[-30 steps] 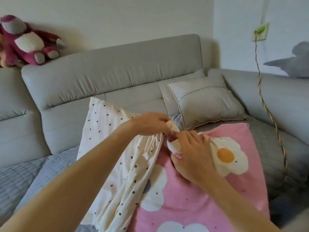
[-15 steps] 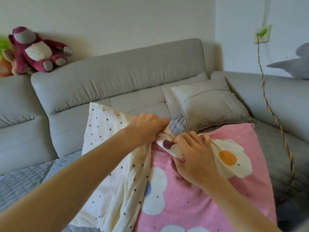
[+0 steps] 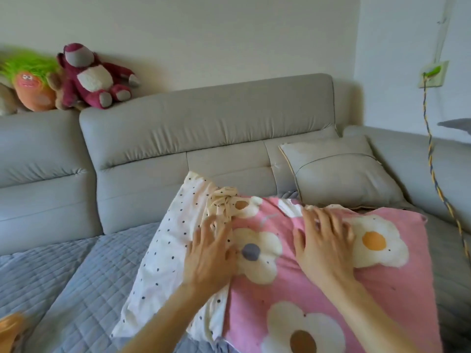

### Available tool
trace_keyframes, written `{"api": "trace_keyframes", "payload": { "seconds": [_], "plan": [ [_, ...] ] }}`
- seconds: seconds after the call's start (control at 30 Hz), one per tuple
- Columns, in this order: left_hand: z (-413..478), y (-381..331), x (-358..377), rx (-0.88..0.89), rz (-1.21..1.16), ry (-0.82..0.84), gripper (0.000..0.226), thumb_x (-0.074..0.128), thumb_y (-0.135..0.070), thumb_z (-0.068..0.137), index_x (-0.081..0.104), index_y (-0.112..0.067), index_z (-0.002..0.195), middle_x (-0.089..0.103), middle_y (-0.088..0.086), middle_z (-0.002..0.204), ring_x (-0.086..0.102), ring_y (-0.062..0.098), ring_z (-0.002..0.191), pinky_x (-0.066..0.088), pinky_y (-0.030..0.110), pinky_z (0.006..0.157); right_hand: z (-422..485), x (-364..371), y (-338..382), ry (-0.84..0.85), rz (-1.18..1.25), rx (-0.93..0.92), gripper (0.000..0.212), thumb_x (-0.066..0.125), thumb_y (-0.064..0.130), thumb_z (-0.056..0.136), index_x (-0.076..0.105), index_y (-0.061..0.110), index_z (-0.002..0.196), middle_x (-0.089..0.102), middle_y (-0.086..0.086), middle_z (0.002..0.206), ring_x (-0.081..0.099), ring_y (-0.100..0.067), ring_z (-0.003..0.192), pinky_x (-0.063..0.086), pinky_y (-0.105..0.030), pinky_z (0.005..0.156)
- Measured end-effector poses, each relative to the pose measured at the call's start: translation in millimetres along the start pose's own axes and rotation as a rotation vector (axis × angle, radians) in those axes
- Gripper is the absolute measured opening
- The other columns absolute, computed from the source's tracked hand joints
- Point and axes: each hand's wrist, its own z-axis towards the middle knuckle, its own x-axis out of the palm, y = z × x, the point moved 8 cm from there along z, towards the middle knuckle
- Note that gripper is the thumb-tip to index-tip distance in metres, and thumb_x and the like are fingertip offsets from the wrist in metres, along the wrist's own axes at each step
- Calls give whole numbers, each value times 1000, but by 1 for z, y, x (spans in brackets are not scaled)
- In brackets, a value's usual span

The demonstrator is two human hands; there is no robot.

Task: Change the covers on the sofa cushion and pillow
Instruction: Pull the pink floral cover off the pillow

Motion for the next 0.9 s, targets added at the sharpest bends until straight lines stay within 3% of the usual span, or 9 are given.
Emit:
{"api": "trace_keyframes", "payload": {
  "seconds": [0.13,0.27,0.37,0.47,0.53,0.63,0.7,0.8,0.9],
  "plan": [
    [-49,19,28,-63,-162,-76,47,32,-55,94,36,-45,139,27,-1,154,40,28,135,41,47,105,-42,18,50,116,71,-216,48,50,50,82,60,26,122,51,-6,137,47,-34,130,34,-56,98],
    [-70,26,17,36,-238,-179,51,47,-48,91,42,-39,141,27,2,155,30,23,144,39,44,106,-77,30,84,223,33,-366,89,41,84,75,45,28,143,31,-11,158,22,-39,147,10,-74,104],
    [-85,39,18,58,-242,-136,61,51,-55,87,38,-41,145,25,8,156,26,25,145,34,45,110,-105,36,102,295,-50,-485,119,48,95,53,36,26,150,20,-18,161,14,-46,147,6,-81,101],
    [-102,47,25,107,-130,-83,79,50,-67,85,24,-37,154,25,16,157,26,31,145,30,51,114,-123,47,108,319,-162,-532,115,81,47,50,36,19,152,19,-24,160,18,-53,144,13,-83,98],
    [-109,49,36,172,-15,-65,89,58,-67,81,20,-35,155,29,22,155,26,37,146,29,57,114,-119,52,107,281,-218,-544,101,75,21,54,40,18,149,23,-25,158,23,-55,141,16,-84,96],
    [-105,54,41,158,-13,-64,90,69,-53,75,26,-39,153,34,17,154,30,36,144,30,56,113,-102,49,110,198,-217,-582,74,57,13,63,53,19,136,47,-17,144,43,-48,130,32,-77,91],
    [-94,54,33,113,-82,-104,75,64,-51,78,38,-40,148,41,12,149,37,33,140,26,50,115,-91,43,113,133,-166,-614,59,49,5,67,59,21,122,59,-7,124,55,-41,114,43,-63,85],
    [-76,49,13,165,-59,-174,57,49,-46,84,52,-34,140,54,8,136,48,34,130,36,53,108,-67,25,109,62,-76,-631,53,57,-3,63,61,21,109,59,-1,102,57,-33,87,49,-48,71],
    [-60,84,-2,136,101,-188,70,61,-25,81,40,-42,145,49,-1,139,42,32,134,30,56,108,-34,0,93,5,-34,-589,56,59,-6,51,64,16,103,61,-4,101,55,-32,82,52,-44,59]
  ]
}}
